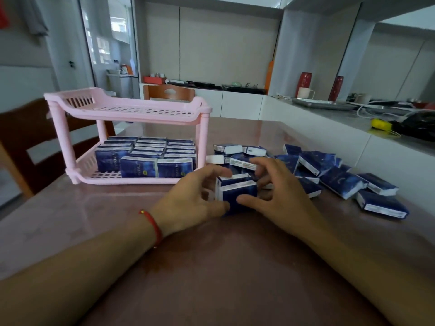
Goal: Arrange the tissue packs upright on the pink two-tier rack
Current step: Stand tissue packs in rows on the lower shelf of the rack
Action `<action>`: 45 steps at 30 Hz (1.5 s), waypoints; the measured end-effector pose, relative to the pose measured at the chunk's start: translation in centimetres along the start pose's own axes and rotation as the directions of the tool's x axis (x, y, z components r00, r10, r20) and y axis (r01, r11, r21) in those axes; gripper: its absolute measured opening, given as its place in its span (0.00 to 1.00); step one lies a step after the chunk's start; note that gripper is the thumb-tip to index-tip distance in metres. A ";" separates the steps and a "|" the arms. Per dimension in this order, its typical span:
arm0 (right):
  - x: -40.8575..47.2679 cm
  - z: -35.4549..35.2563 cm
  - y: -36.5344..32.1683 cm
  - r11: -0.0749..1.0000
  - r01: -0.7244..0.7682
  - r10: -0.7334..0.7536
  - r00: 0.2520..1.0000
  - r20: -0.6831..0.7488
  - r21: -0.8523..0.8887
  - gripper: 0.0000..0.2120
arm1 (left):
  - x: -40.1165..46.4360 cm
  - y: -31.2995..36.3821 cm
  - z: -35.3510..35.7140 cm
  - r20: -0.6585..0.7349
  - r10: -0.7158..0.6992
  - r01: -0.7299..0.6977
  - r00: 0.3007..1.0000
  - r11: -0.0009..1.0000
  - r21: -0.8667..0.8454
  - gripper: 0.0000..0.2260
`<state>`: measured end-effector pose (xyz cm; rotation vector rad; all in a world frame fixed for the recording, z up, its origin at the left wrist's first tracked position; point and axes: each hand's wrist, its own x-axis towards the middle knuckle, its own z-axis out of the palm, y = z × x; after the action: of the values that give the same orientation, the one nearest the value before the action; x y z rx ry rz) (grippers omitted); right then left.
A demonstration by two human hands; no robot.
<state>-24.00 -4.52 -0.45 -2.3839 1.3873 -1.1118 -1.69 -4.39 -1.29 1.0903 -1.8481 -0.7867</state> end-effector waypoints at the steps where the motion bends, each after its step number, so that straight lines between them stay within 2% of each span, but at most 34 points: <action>1: 0.0 0.2 0.0 1.000 -0.010 0.010 1.000 0.004 -0.016 0.36 | -0.1 -0.1 0.1 0.004 0.012 -0.012 1.000 0.998 0.061 0.24; 3: 0.1 0.4 -0.1 0.997 0.016 -0.013 0.999 0.039 -0.077 0.36 | -0.2 -0.1 0.2 -0.014 0.046 -0.044 0.999 0.991 0.126 0.23; 9: -0.1 -0.4 -1.1 0.981 0.151 -0.134 0.981 0.139 -0.119 0.25 | -0.5 0.3 -0.9 0.009 0.122 -0.122 0.992 0.971 0.206 0.20; 14: 0.7 0.1 -2.9 0.975 0.159 -0.119 0.964 0.236 -0.157 0.28 | -2.2 0.8 -3.1 0.054 0.139 -0.148 0.989 0.955 0.257 0.21; 17: 1.4 1.1 -5.2 0.959 0.241 -0.193 0.940 0.282 -0.146 0.24 | -4.4 0.7 -5.1 0.066 0.142 -0.154 0.988 0.957 0.246 0.22; 20: 2.4 2.3 -8.5 0.966 0.245 -0.217 0.941 0.260 -0.080 0.19 | -7.0 0.7 -8.6 0.010 0.172 -0.167 0.985 0.941 0.293 0.26; 22: 3.5 3.2 -10.8 0.970 0.240 -0.230 0.954 0.191 -0.030 0.16 | -8.5 0.6 -11.7 -0.156 0.215 -0.151 0.964 0.927 0.342 0.27; 23: 4.2 3.8 -11.8 0.972 0.234 -0.231 0.960 0.157 -0.003 0.16 | -8.9 0.2 -13.4 -0.315 0.245 -0.118 0.917 0.920 0.373 0.24; 24: 5.2 4.5 -12.7 0.975 0.221 -0.221 0.966 0.138 0.013 0.18 | -9.2 -0.5 -14.9 -0.494 0.262 -0.055 0.829 0.917 0.395 0.20; 25: 6.1 5.2 -13.6 0.978 0.206 -0.206 0.969 0.135 0.013 0.19 | -9.3 -1.2 -16.2 -0.658 0.247 0.051 0.711 0.915 0.399 0.17; 26: 7.2 6.1 -14.3 0.981 0.192 -0.190 0.971 0.146 0.006 0.21 | -9.2 -2.0 -17.1 -0.772 0.202 0.179 0.603 0.909 0.377 0.17; 27: 8.2 7.0 -15.0 0.983 0.184 -0.183 0.970 0.161 0.009 0.20 | -9.1 -2.9 -17.7 -0.828 0.133 0.284 0.545 0.900 0.331 0.18; 28: 9.0 7.8 -15.6 0.984 0.175 -0.176 0.969 0.175 0.022 0.19 | -9.1 -3.9 -18.0 -0.834 0.037 0.350 0.550 0.897 0.271 0.21; 30: 10.4 9.4 -16.7 0.986 0.162 -0.166 0.967 0.192 0.035 0.15 | -8.9 -5.1 -17.9 -0.760 -0.153 0.408 0.632 0.899 0.159 0.29; 32: 11.6 11.1 -17.2 0.988 0.152 -0.149 0.967 0.205 0.001 0.14 | -8.7 -5.5 -17.9 -0.693 -0.239 0.411 0.680 0.907 0.090 0.32; 35: 13.1 13.4 -17.3 0.991 0.127 -0.119 0.977 0.178 -0.031 0.16 | -8.5 -5.9 -18.2 -0.635 -0.248 0.382 0.732 0.921 0.080 0.31; 39: 14.1 15.2 -18.1 0.994 0.101 -0.105 0.978 0.178 0.033 0.16 | -8.8 -6.4 -18.2 -0.572 -0.207 0.335 0.793 0.934 0.127 0.28; 45: 15.3 15.9 -18.4 0.993 0.111 -0.117 0.945 0.305 0.038 0.12 | -8.7 -6.7 -18.3 -0.558 -0.185 0.324 0.809 0.932 0.160 0.27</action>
<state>3.66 -9.96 5.06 -2.5162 1.1415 -0.7298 19.43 -1.33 -1.34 1.5659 -1.3520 -0.3360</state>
